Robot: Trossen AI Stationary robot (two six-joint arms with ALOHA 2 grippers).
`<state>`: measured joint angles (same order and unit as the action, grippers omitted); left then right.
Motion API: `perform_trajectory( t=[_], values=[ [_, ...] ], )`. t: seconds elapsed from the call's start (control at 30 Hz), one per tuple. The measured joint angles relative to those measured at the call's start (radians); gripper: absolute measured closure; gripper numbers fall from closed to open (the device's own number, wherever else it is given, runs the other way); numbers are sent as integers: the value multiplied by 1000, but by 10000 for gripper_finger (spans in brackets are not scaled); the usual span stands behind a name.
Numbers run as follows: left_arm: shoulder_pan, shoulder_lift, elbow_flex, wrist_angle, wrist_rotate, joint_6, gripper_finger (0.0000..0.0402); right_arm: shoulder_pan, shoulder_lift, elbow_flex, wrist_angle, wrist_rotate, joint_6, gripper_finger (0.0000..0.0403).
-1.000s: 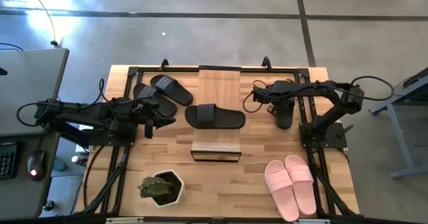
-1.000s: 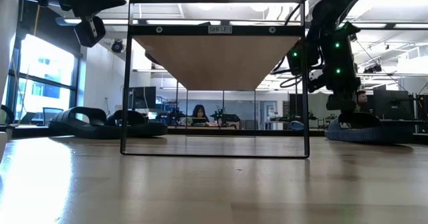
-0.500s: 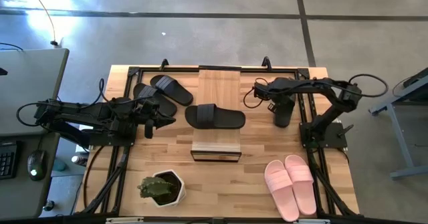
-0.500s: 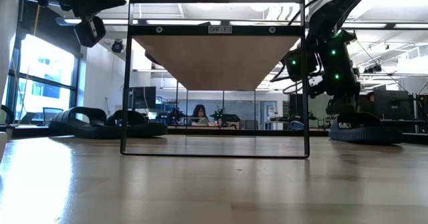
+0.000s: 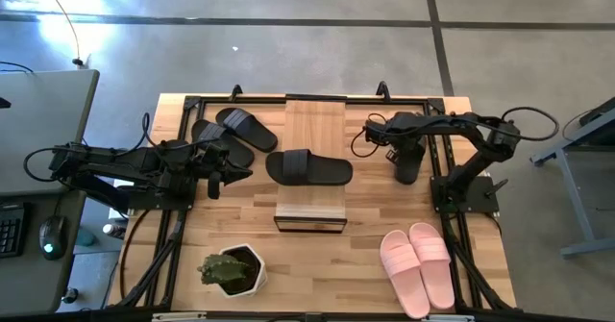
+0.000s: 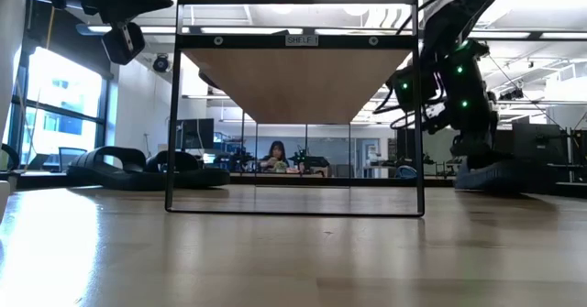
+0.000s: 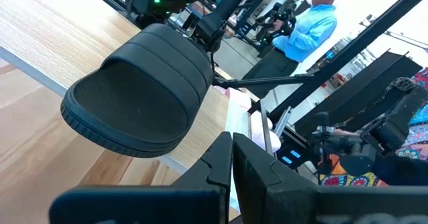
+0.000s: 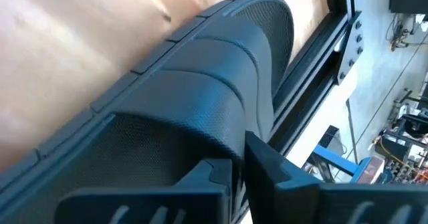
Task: Pick and place slides into the shelf
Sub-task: Put the black slipper on the shelf
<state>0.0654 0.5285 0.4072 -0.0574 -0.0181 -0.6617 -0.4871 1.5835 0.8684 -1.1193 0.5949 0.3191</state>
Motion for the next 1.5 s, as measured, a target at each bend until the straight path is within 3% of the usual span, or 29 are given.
perform_trajectory(
  t=[0.3, 0.5, 0.6, 0.7, 0.83, 1.17, 1.3, 1.5],
  values=[
    [0, 0, 0, 1, 0, 2, 399, 105, -182, 42, -207, -24, 158, 402],
    [0, 0, 0, 2, 0, 1, 399, 190, -325, 220, -393, 8, 245, 402],
    [0, 0, 0, 8, 0, -8, 399, 236, -377, 348, -407, 46, 208, 402],
    [0, 0, 0, 14, 0, -42, 399, 279, -410, 486, -333, 77, 72, 402],
    [0, 0, 0, 34, 0, -73, 399, 323, -422, 644, -133, 50, -259, 402],
    [0, 0, 0, 92, 0, -78, 399, 335, -352, 792, 416, -292, -1180, 403],
    [0, 0, 0, 112, -20, -80, 399, 301, -266, 813, 535, -486, -1339, 403],
    [0, 0, 0, 121, -27, -80, 399, 207, -118, 872, 444, -640, -1510, 403]
  ],
)
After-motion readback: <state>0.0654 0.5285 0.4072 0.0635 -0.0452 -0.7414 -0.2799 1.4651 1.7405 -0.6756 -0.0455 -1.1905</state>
